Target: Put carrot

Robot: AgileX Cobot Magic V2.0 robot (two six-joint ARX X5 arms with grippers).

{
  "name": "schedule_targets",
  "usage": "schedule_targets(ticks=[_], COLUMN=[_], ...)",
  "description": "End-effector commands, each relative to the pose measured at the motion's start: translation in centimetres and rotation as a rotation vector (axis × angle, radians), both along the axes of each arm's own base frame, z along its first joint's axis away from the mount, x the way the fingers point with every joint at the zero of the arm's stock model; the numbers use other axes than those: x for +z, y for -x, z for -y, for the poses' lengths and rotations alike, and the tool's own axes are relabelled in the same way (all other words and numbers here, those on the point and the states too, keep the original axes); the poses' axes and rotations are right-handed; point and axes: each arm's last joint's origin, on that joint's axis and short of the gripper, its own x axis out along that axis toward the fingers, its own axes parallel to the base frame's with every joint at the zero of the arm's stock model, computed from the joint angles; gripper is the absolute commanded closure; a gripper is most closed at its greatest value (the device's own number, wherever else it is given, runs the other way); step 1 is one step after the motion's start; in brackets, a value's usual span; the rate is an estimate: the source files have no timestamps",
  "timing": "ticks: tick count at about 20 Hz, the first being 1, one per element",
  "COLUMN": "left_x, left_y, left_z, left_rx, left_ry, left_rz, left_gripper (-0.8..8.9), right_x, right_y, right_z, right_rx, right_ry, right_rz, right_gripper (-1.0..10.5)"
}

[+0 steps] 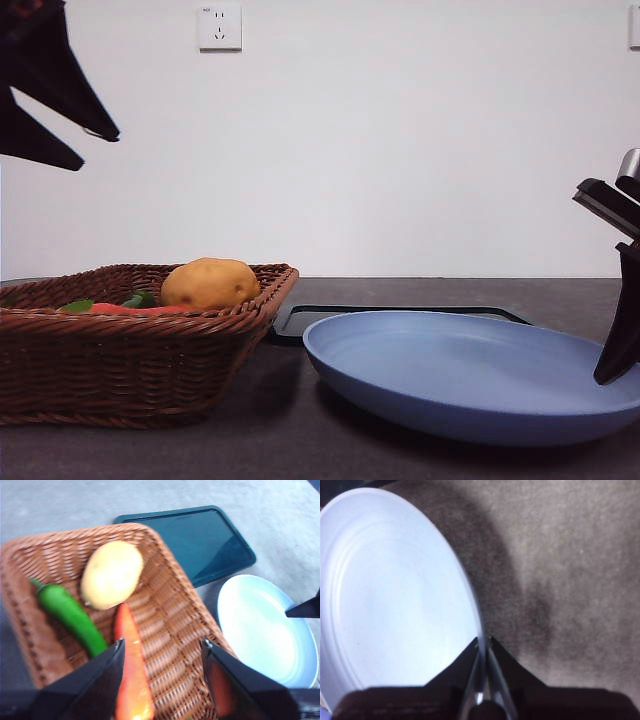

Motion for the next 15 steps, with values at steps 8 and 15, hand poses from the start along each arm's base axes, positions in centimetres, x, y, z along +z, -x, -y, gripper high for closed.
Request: schedule_targets(ticks=[8,15], left_x=[-2.1,-5.7], left_y=[-1.6,-5.0], left_z=[5.9,8.4], left_rx=[-0.091,-0.119], left_ry=[-0.366,-0.539], left_rz=[-0.046,-0.161], left_gripper=[4.97,4.97], right_x=[3.2,3.7], right_y=[0.9,1.1], right_z=[0.1,0.1], right_rx=[-0.005,-0.002], right_ry=[-0.028,-0.030], right_rz=[0.137,0.165], right_gripper=[9.4,9.4])
